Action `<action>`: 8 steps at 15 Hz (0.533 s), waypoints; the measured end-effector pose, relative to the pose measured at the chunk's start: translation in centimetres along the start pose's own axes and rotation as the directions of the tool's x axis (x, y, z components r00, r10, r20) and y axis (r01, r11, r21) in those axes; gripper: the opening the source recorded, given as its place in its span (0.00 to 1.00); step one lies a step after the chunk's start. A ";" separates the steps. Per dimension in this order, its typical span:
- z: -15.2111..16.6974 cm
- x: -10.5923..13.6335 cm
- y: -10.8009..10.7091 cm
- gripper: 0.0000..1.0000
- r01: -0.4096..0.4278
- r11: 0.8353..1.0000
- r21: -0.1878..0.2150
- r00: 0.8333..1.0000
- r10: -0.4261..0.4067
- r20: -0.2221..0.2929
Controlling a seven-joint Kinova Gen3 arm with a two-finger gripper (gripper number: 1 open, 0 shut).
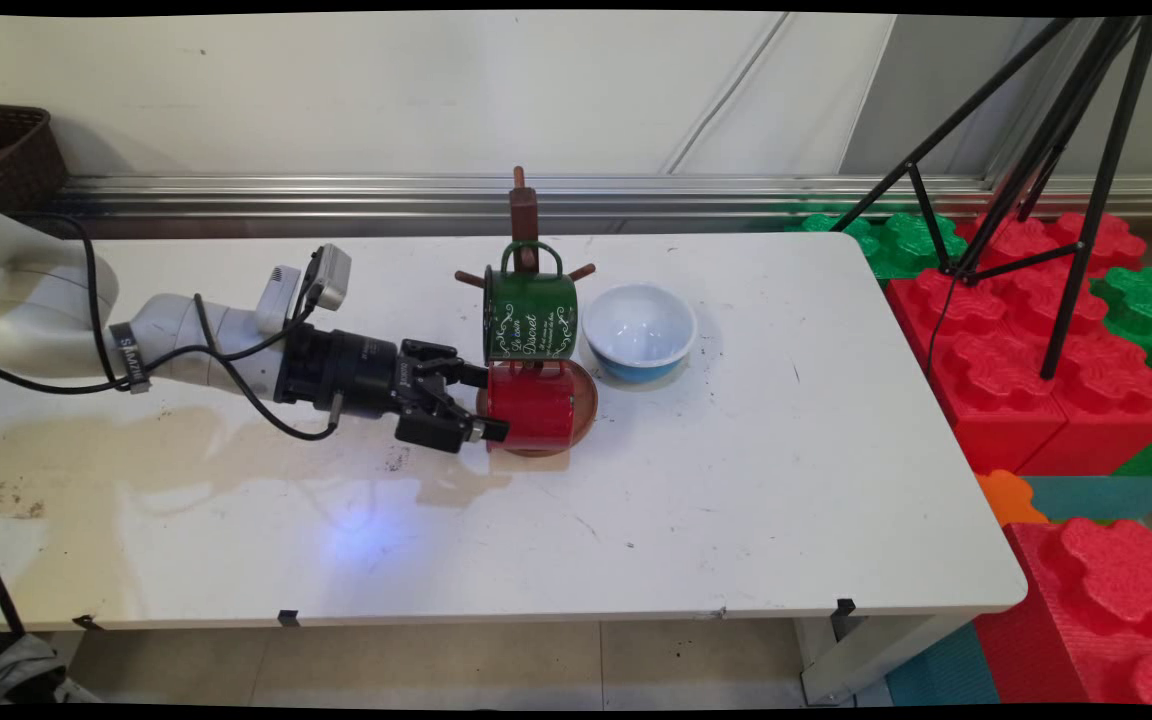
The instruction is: Pick up the red mug from the rack
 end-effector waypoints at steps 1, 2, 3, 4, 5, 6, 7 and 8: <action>0.1 0.0 0.0 1.00 0.006 1.000 0.002 1.000 -0.006 -0.006; 0.1 -0.1 0.0 1.00 0.011 1.000 0.004 1.000 -0.011 -0.011; 0.2 -0.1 0.0 1.00 0.015 1.000 0.006 1.000 -0.015 -0.014; 0.2 -0.1 0.1 1.00 0.020 1.000 0.007 1.000 -0.020 -0.018; 0.3 -0.2 0.1 1.00 0.023 1.000 0.008 1.000 -0.023 -0.021; 0.3 -0.2 0.1 1.00 0.026 1.000 0.008 0.999 -0.026 -0.022; 0.4 -0.3 0.1 1.00 0.029 1.000 0.009 0.999 -0.028 -0.025; 0.4 -0.3 0.2 1.00 0.031 0.999 0.010 0.999 -0.031 -0.027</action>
